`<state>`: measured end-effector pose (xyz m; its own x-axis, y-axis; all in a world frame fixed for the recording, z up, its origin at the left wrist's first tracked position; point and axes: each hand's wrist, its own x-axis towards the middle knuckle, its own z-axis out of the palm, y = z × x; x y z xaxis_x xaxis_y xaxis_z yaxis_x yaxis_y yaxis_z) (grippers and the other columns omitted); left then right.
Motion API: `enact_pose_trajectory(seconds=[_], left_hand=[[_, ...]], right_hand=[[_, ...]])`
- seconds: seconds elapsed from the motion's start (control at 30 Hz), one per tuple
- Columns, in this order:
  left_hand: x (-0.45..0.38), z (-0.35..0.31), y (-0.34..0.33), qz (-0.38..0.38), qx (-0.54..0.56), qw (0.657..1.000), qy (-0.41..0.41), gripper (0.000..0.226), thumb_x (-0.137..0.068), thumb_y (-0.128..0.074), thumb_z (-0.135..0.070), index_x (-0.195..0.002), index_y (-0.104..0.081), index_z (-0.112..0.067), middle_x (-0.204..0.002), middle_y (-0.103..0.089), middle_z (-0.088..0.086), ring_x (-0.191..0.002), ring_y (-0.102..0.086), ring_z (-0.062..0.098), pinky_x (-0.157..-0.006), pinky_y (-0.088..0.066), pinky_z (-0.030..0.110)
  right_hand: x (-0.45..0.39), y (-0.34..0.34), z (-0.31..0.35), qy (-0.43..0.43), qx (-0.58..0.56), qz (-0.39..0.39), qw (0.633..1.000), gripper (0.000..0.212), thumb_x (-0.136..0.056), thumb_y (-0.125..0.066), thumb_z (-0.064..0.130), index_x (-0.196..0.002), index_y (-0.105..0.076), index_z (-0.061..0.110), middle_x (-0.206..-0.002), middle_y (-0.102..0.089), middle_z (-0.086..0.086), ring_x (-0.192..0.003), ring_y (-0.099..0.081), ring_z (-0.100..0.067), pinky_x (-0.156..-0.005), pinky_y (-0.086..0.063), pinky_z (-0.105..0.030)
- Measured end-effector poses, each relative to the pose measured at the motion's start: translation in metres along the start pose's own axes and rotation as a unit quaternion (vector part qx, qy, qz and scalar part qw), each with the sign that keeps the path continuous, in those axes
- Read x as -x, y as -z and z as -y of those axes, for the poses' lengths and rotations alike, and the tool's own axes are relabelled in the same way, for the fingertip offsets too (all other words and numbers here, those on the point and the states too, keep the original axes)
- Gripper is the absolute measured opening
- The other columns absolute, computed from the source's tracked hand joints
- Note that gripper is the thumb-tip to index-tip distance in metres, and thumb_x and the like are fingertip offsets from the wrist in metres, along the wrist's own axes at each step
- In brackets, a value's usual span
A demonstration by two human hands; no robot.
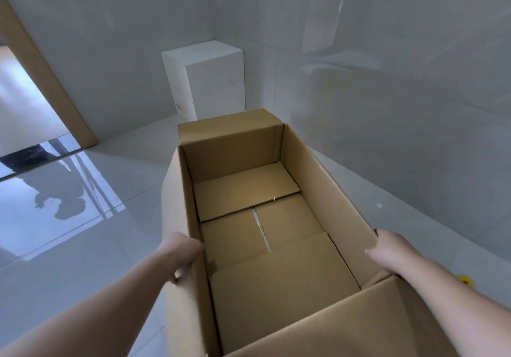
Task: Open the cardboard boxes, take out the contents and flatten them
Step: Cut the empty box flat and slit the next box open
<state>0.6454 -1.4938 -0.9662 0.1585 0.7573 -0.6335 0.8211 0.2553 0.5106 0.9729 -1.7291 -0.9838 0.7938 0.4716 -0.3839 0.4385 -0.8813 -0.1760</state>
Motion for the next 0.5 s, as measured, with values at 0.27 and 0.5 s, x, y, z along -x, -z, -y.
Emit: enact_pose_trajectory(seconds=[0.27,0.5], left_hand=[[0.003,-0.003,-0.014,0.001,0.117,0.993,-0.028,0.016,-0.088,-0.039,0.002,-0.093,-0.053,-0.003,-0.089,-0.066,0.021,-0.074,-0.07,0.035,-0.065,-0.06,0.046],[0.016,-0.066,-0.055,0.073,0.326,0.939,-0.08,0.015,-0.091,-0.061,-0.008,-0.105,-0.059,-0.002,-0.094,-0.068,0.013,-0.08,-0.069,0.028,-0.066,-0.057,0.035]], right_hand=[[0.009,0.046,-0.003,0.047,-0.02,-0.047,0.998,0.014,-0.088,-0.061,0.017,-0.101,-0.064,0.012,-0.1,-0.068,-0.008,-0.093,-0.063,-0.028,-0.081,-0.051,-0.032],[0.061,0.209,0.029,0.066,0.1,-0.224,0.967,0.003,-0.088,-0.059,0.011,-0.09,-0.06,0.01,-0.105,-0.065,-0.02,-0.101,-0.06,-0.037,-0.077,-0.047,-0.034]])
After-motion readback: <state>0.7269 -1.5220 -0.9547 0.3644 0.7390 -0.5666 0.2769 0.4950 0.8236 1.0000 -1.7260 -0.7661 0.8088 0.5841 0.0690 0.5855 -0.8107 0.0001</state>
